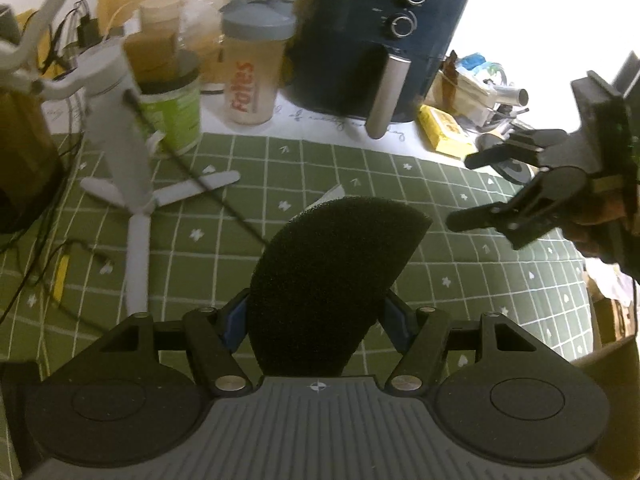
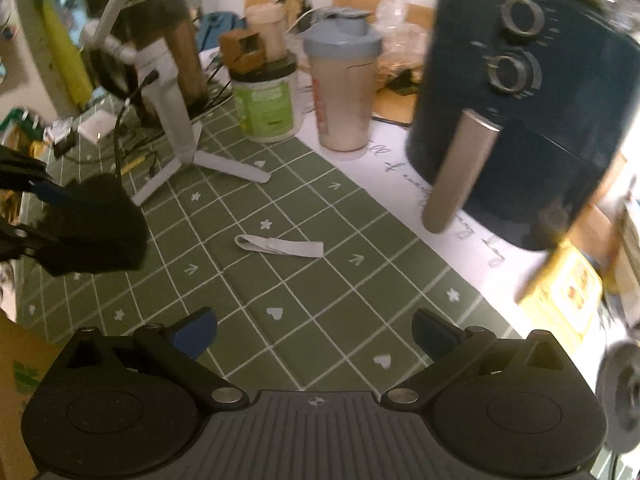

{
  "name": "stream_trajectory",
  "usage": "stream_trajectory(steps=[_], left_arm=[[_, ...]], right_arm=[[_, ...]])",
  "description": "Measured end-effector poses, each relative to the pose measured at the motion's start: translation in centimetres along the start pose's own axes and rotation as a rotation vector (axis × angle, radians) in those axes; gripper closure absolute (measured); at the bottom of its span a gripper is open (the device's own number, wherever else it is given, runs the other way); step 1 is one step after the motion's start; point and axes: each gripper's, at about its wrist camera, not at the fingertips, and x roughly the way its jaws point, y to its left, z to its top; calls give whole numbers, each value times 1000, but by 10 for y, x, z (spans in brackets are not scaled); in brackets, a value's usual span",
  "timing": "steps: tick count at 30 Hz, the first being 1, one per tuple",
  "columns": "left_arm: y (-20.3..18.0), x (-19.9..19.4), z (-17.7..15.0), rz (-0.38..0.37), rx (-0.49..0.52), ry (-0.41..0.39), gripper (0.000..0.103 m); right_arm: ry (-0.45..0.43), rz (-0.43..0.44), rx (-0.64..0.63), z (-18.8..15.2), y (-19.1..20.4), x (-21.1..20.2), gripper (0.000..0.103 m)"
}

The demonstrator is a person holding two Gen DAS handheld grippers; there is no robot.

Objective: Organize soft objects
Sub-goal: 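Lift the foam with the left gripper while the right gripper grasps the white strap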

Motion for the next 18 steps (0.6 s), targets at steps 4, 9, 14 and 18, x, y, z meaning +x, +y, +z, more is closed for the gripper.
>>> stream_trajectory(steps=[4, 9, 14, 18], left_arm=[[6, -7, -9, 10, -33, -2, 38], [14, -15, -18, 18, -73, -9, 38], [21, -22, -28, 20, -113, -9, 38], [26, -25, -36, 19, -137, -6, 38]], right_arm=[[27, -2, -83, 7, 9, 25, 1], [46, -18, -159, 14, 18, 56, 8], [55, -34, -256, 18, 32, 84, 15], [53, -45, -316, 23, 41, 104, 19]])
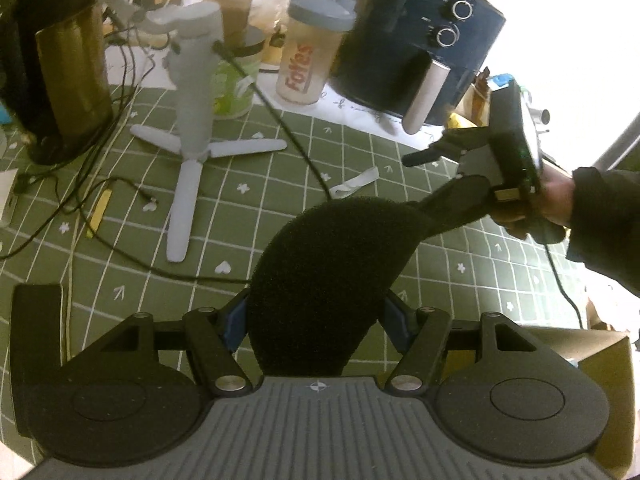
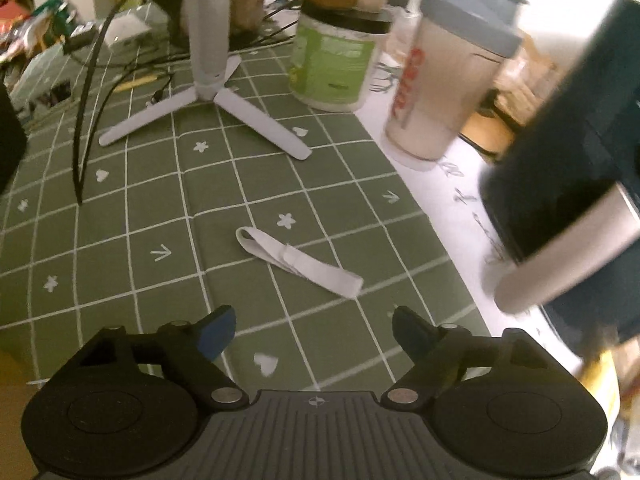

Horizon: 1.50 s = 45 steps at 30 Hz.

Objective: Organize soft objects
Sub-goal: 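Lift the foam with the left gripper while the right gripper grasps the white strap, then carry the foam and strap over the box and lower them in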

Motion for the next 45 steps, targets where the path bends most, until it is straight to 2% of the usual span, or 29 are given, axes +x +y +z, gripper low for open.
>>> stream_trajectory(steps=[9, 13, 16, 21, 22, 26, 31, 45], left_arm=[[15, -6, -9, 10, -45, 5, 38], [19, -6, -11, 9, -55, 9, 38], [19, -6, -10, 7, -52, 10, 38], [18, -7, -8, -1, -42, 3, 38], [17, -8, -7, -2, -38, 1, 38], [15, -10, -4, -7, -27, -8, 38], [11, -17, 0, -11, -9, -28, 38], [-11, -33, 13, -31, 53, -70, 38]], right_arm=[[-14, 18, -6, 15, 2, 27, 31], [-19, 74, 81, 21, -8, 35, 39], [-4, 126, 153, 24, -17, 39, 53], [26, 130, 162, 26, -17, 37, 92], [34, 126, 162, 26, -17, 36, 96], [62, 122, 174, 22, -18, 32, 98], [48, 97, 216, 16, -21, 12, 98], [4, 47, 364, -9, -35, -72, 98]])
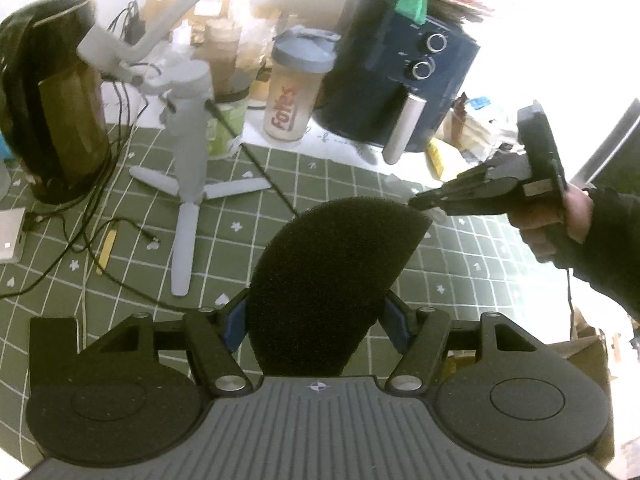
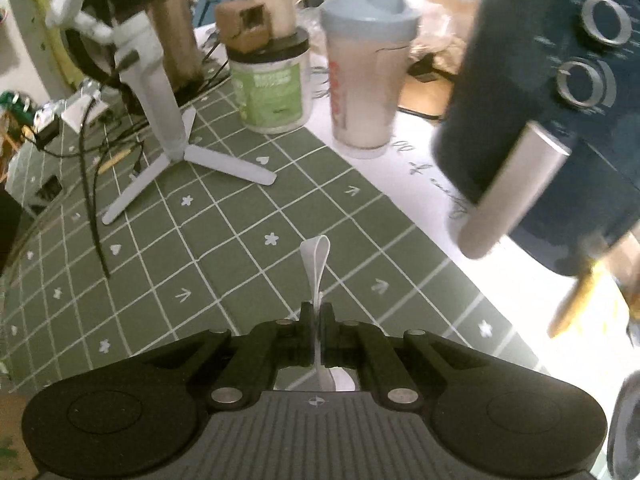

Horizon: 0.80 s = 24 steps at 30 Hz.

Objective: Organize soft objects
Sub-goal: 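Carry the foam and strap over the box and lower them in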

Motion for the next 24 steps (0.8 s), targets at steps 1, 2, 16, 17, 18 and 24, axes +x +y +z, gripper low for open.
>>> stream_trajectory(steps=[1, 2, 16, 17, 18, 24], left_arm=[[-3, -1, 2, -3, 6, -2, 38], [-5, -2, 3, -6, 12, -4, 38], [-47, -12, 23, -47, 122, -38, 38], [-49, -12, 25, -50, 128, -39, 38], [-53, -12, 26, -53, 137, -40, 38], [-69, -15, 31, -74, 181, -43, 38]], right_arm=[[-1, 1, 11, -3, -1, -6, 98], [-7, -1, 23, -6, -2, -13, 98], [-84, -56, 184, -64, -14, -103, 98], [-89, -62, 195, -69, -15, -110, 98], [-93, -65, 205, -73, -16, -115, 98], [-119, -84, 268, -101, -19, -144, 98]])
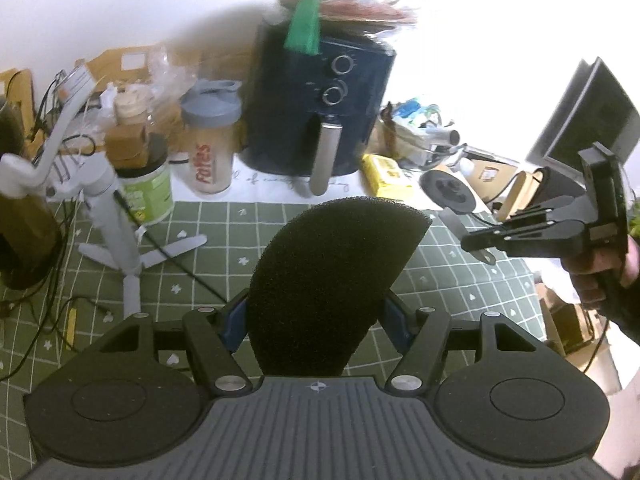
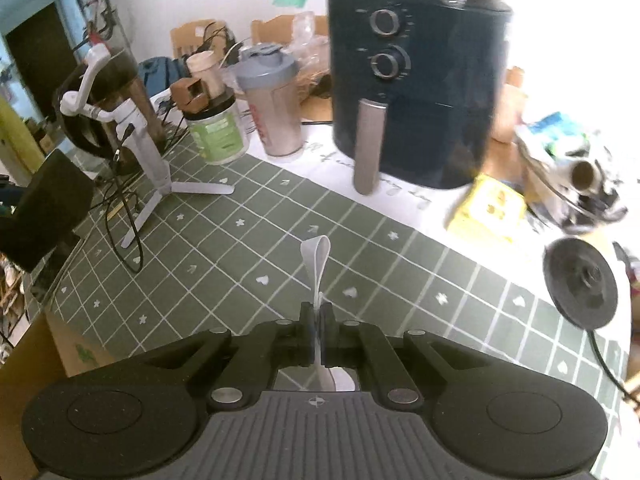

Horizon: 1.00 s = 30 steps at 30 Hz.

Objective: Organize soft objects
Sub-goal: 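Carry the foam and strap over the box and lower them in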

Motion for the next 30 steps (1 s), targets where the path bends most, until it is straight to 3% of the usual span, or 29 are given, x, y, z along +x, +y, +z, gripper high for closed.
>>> stream_trajectory(steps=[12, 23, 30], left_arm=[[-28, -10, 2, -37, 61, 5, 38], [-56, -20, -18, -79, 95, 49, 38], [-73, -25, -37, -149, 132, 79, 37]], right_arm=[[-61, -18, 89, -43, -8, -62, 98], [-102, 38, 118, -77, 22, -107, 98], [-117, 73, 139, -100, 42, -124, 98]])
